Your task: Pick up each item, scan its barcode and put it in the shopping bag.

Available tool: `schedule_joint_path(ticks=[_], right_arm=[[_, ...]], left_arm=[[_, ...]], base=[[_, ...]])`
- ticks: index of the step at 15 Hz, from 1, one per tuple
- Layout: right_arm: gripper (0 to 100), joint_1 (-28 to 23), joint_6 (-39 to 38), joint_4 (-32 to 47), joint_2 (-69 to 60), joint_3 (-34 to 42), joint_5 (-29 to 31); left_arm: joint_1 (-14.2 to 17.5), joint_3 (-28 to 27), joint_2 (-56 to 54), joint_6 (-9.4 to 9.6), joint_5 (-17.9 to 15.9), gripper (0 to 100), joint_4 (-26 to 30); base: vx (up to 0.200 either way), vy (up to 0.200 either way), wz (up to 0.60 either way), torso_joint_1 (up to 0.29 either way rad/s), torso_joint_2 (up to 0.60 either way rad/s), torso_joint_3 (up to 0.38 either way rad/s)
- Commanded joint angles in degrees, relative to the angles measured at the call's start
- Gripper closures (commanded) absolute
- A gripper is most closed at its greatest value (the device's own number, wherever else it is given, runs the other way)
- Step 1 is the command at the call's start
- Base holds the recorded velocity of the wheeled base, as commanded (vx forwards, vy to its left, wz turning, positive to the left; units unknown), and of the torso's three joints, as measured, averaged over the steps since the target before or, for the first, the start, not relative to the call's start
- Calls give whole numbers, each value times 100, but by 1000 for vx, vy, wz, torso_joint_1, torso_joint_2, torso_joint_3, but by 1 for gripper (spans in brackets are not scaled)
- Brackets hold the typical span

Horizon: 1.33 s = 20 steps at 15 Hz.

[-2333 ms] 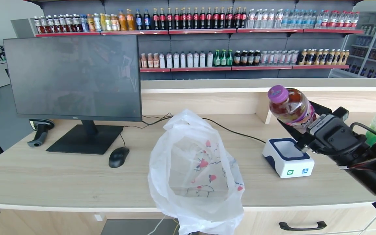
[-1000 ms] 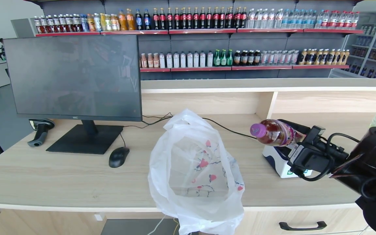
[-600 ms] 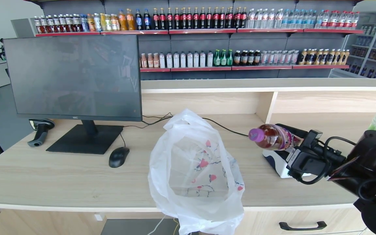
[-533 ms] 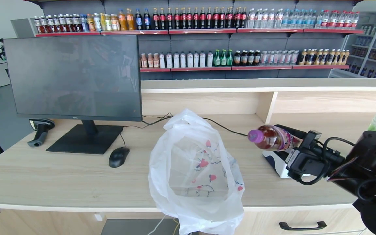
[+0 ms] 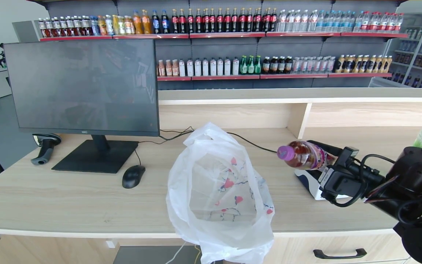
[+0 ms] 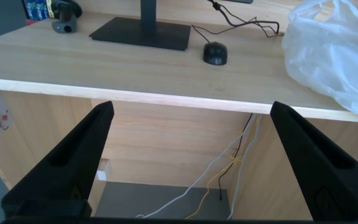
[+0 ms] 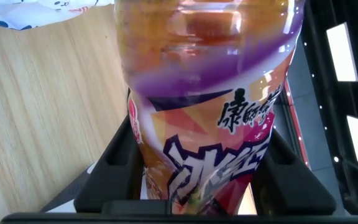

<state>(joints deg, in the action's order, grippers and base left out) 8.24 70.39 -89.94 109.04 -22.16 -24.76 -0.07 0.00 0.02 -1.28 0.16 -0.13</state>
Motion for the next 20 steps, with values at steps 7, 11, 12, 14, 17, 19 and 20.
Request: schedule_joint_path(ticks=[7, 11, 12, 14, 17, 19, 20], right_arm=[[100, 2, -25, -6, -6, 1, -3], [100, 2, -95, -6, -68, -7, -3], [100, 11, -122, -6, -129, -7, -3], [100, 11, -157, -6, -287, 10, -3], [100, 11, -623, -6, -445, 1, -3], [100, 37, -860, -6, -595, -7, -3], [100, 46, -957, -6, -656, -7, -3]], left_arm=[[-1, 0, -2, -4, 2, 0, -4], [-1, 0, -2, -4, 2, 0, 5], [-1, 0, -2, -4, 2, 0, -4], [-1, 0, -2, -4, 2, 0, -4], [-1, 0, -2, -4, 2, 0, -4], [-1, 0, -2, 5, 2, 0, -4], [-1, 0, -2, -4, 2, 0, 5]], base=[[0, 0, 0, 0, 0, 0], [0, 0, 0, 0, 0, 0], [0, 0, 0, 0, 0, 0], [0, 0, 0, 0, 0, 0], [0, 0, 0, 0, 0, 0], [0, 0, 0, 0, 0, 0], [0, 0, 0, 0, 0, 0]])
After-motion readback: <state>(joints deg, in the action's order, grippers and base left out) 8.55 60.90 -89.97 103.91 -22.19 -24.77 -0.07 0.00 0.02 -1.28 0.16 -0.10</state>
